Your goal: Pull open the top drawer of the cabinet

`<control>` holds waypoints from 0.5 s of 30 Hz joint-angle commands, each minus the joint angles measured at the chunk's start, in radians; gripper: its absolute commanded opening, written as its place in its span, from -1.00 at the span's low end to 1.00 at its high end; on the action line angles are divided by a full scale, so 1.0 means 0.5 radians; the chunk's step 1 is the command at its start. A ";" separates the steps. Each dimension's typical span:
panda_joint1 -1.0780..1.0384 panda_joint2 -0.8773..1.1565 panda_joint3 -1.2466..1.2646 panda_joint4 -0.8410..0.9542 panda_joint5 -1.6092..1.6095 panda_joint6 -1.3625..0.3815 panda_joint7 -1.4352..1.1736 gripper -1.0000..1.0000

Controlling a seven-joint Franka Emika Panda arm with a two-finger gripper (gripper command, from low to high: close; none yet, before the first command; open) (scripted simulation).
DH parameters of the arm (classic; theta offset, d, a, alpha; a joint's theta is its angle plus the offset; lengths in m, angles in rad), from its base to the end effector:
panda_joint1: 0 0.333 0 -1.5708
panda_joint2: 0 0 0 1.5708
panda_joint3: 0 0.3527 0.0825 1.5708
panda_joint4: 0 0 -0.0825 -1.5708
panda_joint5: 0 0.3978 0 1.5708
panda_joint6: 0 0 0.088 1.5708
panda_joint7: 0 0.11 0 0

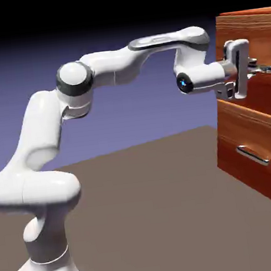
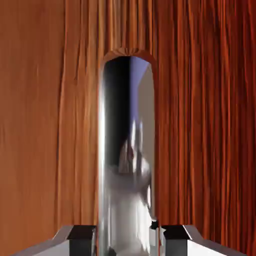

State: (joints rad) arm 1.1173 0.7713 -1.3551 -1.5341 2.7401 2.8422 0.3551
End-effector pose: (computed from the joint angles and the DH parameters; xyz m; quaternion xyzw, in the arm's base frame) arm 0.6984 0.0636 0.5476 -0.2711 0.6530 -0.2703 0.6535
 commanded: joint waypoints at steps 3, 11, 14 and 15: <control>0.215 -0.067 -0.150 -0.215 0.048 -0.051 -0.092 -1.00; 0.760 -0.066 -0.596 -0.699 0.062 -0.176 -0.103 -1.00; 0.975 -0.047 -0.769 -0.879 0.055 -0.211 -0.100 -1.00; 1.048 -0.042 -0.826 -0.937 0.053 -0.220 -0.104 -1.00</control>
State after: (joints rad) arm 1.6411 0.7505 -1.7683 -2.0026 2.7666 2.7316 0.3033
